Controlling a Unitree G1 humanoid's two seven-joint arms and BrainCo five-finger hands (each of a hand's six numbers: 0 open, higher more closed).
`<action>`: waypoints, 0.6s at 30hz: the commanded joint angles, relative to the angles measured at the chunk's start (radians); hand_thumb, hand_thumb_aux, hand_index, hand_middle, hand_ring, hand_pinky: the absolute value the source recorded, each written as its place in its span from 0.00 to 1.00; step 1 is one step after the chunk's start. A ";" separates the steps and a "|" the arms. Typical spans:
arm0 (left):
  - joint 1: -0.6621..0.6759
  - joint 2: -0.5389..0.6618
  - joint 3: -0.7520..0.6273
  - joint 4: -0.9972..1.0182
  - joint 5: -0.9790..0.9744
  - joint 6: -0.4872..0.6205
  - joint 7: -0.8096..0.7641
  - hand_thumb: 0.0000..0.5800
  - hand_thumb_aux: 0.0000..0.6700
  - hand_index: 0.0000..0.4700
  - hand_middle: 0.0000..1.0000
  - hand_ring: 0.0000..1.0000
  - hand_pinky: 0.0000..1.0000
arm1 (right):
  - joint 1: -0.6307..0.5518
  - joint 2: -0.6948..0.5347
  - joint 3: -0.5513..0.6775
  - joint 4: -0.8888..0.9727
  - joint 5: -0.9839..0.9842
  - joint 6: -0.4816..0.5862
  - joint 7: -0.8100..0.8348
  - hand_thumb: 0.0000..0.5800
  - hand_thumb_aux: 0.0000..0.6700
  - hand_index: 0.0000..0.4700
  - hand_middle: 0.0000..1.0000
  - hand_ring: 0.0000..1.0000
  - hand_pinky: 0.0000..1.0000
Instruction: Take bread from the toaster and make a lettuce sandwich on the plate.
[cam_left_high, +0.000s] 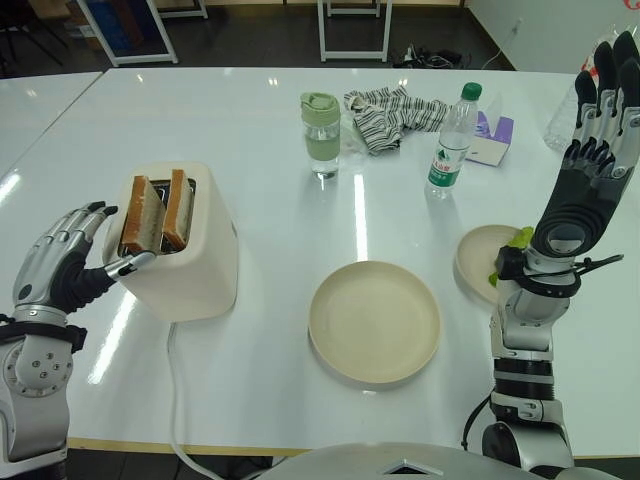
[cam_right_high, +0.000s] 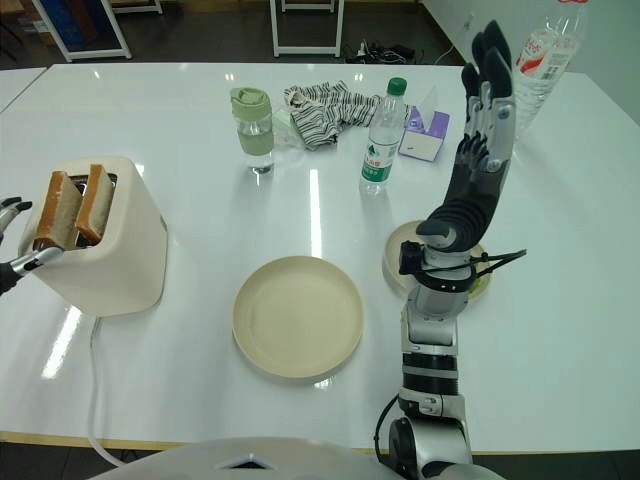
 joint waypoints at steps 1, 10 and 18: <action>-0.019 0.022 -0.034 -0.008 0.004 0.008 -0.016 0.00 0.00 0.00 0.00 0.00 0.00 | 0.012 -0.007 -0.011 -0.006 -0.009 0.004 -0.009 0.00 0.00 0.00 0.00 0.00 0.00; -0.057 0.034 -0.089 0.024 0.011 0.023 -0.014 0.00 0.00 0.00 0.00 0.00 0.00 | 0.024 -0.013 -0.022 -0.017 -0.021 0.008 -0.026 0.00 0.00 0.00 0.00 0.00 0.00; -0.068 0.056 -0.092 0.060 0.054 0.032 0.030 0.00 0.00 0.00 0.00 0.00 0.00 | 0.030 -0.015 -0.027 -0.022 -0.026 0.011 -0.034 0.00 0.00 0.00 0.00 0.00 0.00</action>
